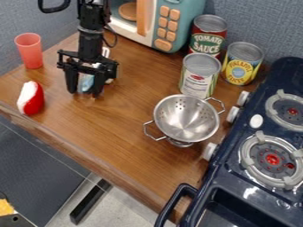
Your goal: Move the wooden spatula to the left center point of the table
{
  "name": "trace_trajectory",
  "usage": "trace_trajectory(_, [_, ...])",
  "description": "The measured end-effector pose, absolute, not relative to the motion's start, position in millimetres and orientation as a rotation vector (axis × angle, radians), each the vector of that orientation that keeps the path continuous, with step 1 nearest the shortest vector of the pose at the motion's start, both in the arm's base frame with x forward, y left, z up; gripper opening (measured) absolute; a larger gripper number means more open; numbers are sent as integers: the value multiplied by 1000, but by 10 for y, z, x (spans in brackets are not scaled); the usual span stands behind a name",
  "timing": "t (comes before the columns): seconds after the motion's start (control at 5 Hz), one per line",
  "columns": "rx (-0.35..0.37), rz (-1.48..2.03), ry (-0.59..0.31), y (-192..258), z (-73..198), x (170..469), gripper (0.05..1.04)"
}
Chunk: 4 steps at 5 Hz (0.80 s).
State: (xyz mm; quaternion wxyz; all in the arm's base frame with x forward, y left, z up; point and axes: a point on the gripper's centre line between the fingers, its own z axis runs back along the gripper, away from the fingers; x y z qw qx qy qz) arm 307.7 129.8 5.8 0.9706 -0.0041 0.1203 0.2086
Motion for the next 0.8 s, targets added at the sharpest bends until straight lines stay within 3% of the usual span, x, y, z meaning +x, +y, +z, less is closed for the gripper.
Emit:
trace_trajectory(0.2, [-37,427,202,1310,72,3063,1003])
trace_trajectory(0.4, [-19,330,65,1282,248,3002,1001])
trace_trajectory(0.6, [55,252,-92,1305,510,2947,1001])
trace_trajectory(0.8, [88,229,-109,1296,520,2918,1001])
